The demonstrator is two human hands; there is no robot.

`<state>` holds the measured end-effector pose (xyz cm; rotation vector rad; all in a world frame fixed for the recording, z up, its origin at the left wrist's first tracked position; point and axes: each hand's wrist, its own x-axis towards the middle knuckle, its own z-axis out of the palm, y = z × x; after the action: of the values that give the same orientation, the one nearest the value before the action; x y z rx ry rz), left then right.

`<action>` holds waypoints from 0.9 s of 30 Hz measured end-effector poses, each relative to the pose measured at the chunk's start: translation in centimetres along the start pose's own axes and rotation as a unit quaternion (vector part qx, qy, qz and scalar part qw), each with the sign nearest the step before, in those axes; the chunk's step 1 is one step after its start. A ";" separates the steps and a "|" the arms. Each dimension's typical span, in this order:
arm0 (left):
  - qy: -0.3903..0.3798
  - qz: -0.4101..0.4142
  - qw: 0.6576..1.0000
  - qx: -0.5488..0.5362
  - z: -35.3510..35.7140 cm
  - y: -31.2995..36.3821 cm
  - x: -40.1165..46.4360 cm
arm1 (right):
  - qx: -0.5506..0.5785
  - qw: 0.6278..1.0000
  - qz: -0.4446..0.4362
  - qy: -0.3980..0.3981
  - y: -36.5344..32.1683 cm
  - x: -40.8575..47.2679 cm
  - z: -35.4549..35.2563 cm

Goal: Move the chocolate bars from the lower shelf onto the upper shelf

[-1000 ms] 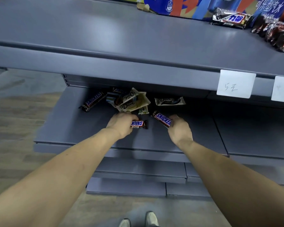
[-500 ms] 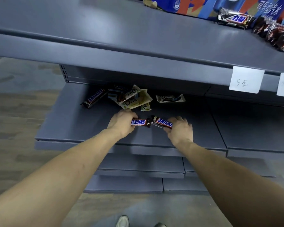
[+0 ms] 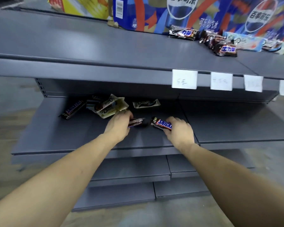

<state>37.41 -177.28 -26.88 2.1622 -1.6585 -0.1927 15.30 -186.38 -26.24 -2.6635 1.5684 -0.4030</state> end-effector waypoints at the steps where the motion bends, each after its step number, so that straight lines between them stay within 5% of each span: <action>1: -0.003 0.005 1.000 0.010 0.0 0.7 -0.1 | 0.002 1.000 0.000 0.001 0.6 -0.3 -0.3; 8: -0.041 -0.028 0.998 0.047 -0.2 3.9 -1.8 | 0.024 1.000 -0.011 0.006 3.4 -1.5 -2.2; 22: -0.028 -0.034 0.994 -0.102 -0.8 4.2 -2.0 | 0.036 0.999 -0.038 -0.001 4.5 -0.9 -3.2; 27: 0.003 -0.016 0.998 -0.053 -0.8 5.0 -2.0 | 0.037 0.998 -0.049 0.006 4.4 -0.6 -3.7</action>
<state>32.67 -176.30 -24.44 2.1087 -1.5748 -0.2767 10.33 -187.62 -23.47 -2.6938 1.4004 -0.4704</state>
